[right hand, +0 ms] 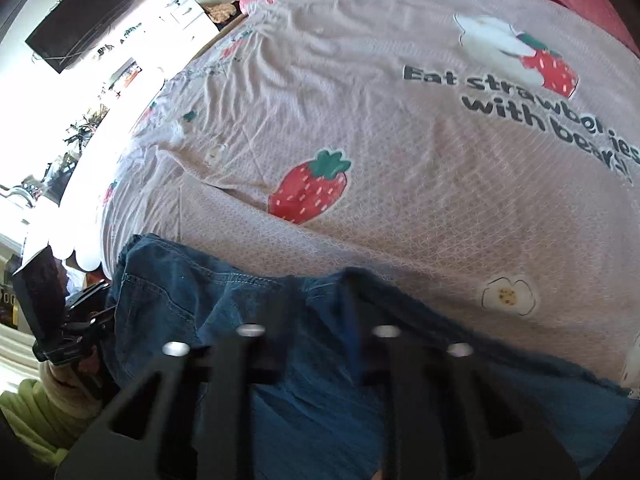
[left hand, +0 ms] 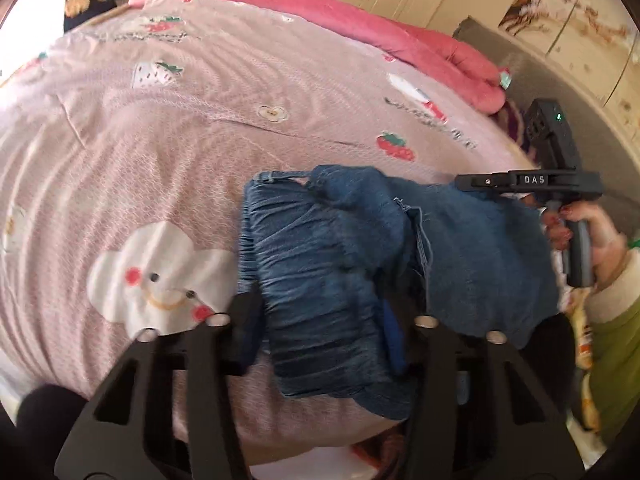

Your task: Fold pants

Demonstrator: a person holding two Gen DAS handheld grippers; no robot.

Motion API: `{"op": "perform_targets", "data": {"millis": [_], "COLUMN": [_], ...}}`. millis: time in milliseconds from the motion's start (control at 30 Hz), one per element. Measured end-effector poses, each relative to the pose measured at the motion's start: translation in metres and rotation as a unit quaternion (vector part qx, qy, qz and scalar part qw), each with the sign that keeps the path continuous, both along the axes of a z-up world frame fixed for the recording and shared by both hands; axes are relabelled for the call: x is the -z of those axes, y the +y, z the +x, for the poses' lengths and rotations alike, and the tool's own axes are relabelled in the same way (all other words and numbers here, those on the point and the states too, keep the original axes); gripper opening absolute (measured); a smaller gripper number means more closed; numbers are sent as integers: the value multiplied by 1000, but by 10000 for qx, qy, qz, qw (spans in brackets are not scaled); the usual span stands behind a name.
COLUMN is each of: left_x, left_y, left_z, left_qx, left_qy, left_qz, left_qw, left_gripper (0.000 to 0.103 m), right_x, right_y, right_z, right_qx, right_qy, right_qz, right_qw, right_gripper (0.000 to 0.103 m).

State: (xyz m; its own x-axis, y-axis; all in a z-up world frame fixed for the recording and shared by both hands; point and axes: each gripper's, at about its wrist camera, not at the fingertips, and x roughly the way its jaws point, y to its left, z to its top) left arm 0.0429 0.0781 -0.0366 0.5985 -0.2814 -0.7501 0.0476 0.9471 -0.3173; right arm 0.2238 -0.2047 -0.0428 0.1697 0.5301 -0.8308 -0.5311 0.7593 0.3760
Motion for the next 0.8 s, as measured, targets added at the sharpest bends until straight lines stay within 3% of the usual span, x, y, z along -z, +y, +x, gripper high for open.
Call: {"op": "perform_targets", "data": {"millis": [200,333,433,467,533,567,600,733,800], "left_x": [1,2,3,3,2,2,0,-9,-17], "left_y": [5,3,3,4,7,8,10,16,19], "left_z": [-5,-5,-4,-4,-5,-5,-6,-8,-13], "left_qx": [19,20,13,3,-8,-21,-46,-112,-190], "left_qy": [-40,-74,-83,-82,-118,-140,-182,-314,-379], "left_qz": [120,252,219,189,116,74,-19,-149,-131], "left_qw": [9999,9997,9997,9998,9999,9999,9998,9993,9990], "left_gripper": [32,32,32,32,33,34,35,37,41], "right_x": [-18,2,11,8,-5,-17,-29,-55,-58], "right_y": [-2,13,6,0,-17,-28,-36,-42,-38], "right_z": [11,18,22,22,17,9,-4,-57,-87], "right_qx": [297,198,334,478,755,917,959,627,344], "right_qy": [-532,-686,-647,-651,-710,-867,-1109,-1610,-1731], "right_qz": [85,-421,-249,-135,154,333,451,623,654], "right_qw": [9981,9966,9970,9966,9945,9915,9882,9830,9821], "right_gripper": [3,3,4,8,29,47,53,55,63]}}
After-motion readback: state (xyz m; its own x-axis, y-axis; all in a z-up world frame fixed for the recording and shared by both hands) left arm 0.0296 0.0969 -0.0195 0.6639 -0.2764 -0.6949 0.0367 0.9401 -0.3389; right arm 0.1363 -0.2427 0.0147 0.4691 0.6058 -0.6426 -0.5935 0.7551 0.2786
